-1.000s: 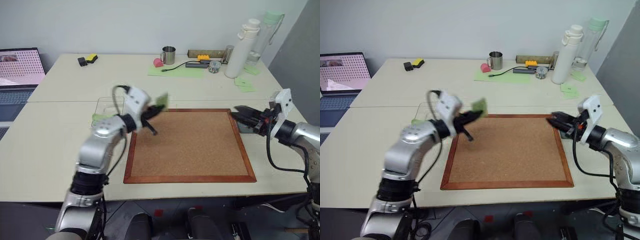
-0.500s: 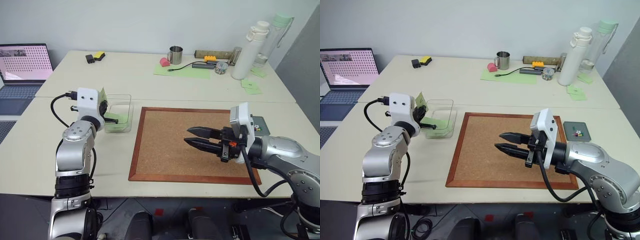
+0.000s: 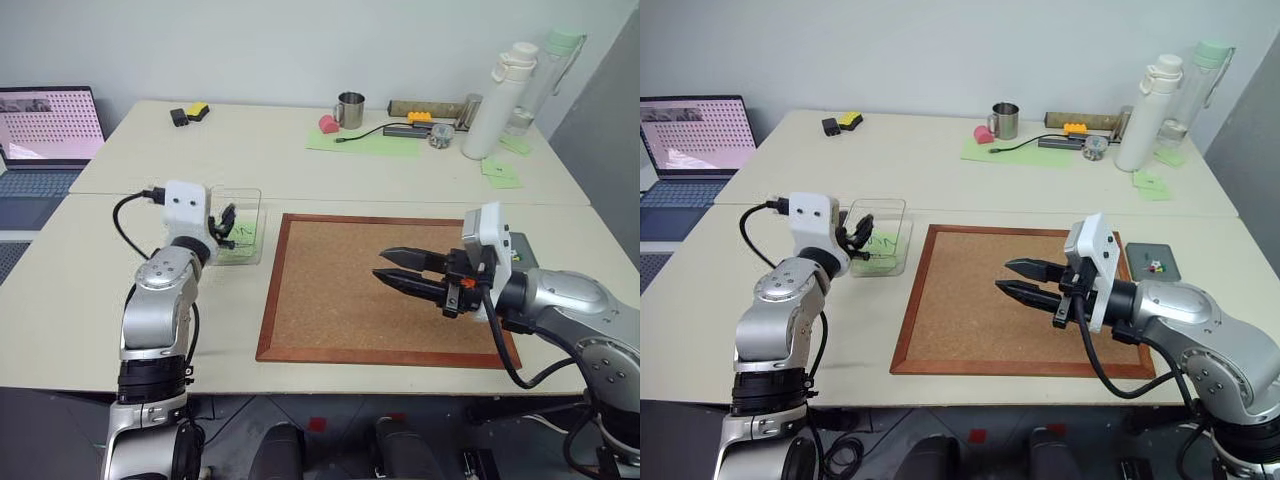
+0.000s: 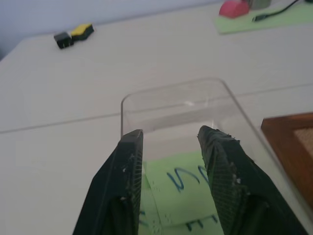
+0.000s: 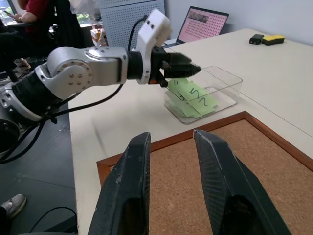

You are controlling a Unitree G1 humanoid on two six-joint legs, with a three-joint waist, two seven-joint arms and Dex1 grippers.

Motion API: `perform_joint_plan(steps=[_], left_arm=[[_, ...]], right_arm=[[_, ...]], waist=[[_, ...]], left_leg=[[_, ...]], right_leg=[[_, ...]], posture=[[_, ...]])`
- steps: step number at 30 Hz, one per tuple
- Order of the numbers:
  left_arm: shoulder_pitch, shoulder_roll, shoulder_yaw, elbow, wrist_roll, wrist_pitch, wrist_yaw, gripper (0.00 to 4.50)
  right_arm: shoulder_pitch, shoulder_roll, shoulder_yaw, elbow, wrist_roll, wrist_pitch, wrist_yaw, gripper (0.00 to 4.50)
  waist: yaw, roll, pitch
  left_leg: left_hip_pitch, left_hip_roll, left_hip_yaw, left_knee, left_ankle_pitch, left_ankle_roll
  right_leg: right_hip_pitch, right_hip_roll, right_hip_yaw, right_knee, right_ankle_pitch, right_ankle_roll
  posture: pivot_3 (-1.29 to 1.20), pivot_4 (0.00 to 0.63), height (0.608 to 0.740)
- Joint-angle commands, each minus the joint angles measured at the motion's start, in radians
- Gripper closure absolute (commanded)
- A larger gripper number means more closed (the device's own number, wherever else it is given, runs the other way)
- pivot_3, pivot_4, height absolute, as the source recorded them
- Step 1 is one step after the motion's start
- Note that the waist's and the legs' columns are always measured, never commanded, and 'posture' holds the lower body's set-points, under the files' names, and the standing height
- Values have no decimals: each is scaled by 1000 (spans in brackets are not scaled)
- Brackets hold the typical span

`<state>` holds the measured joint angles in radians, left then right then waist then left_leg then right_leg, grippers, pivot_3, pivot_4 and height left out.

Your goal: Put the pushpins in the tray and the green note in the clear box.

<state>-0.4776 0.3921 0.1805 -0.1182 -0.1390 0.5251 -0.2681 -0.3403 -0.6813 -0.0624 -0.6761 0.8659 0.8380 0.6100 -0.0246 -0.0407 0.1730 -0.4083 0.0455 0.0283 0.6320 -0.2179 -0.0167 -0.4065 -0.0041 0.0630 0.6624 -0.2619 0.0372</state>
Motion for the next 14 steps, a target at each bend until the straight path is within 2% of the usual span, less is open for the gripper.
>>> perform_joint_plan(steps=[1,6,10,14], left_arm=[[-31,55,-86,-118,-78,28,-174,2388],[26,218,-227,-192,-150,73,-471,2388],[88,355,-280,-190,-151,38,-629,2388],[96,394,-285,-152,-148,-5,-684,2388]], right_arm=[[-1,-49,-75,-22,36,9,8,3054],[40,-134,-100,-1,-9,9,36,3054],[120,-183,-97,24,-97,-40,53,3054],[189,-169,-101,38,-157,-82,36,3054]], waist=[[-1,0,0],[-7,0,0],[-11,0,0],[-7,0,0]], left_leg=[[0,0,0,0,0,0],[0,-1,1,0,0,0],[2,0,1,-1,0,0],[2,0,0,-1,0,0]], right_leg=[[0,0,0,0,0,0],[0,1,1,0,0,0],[-1,2,1,1,-1,-2],[-1,4,1,1,-4,0]], posture=[[0,150,740],[0,150,740],[0,150,740],[0,150,740]])
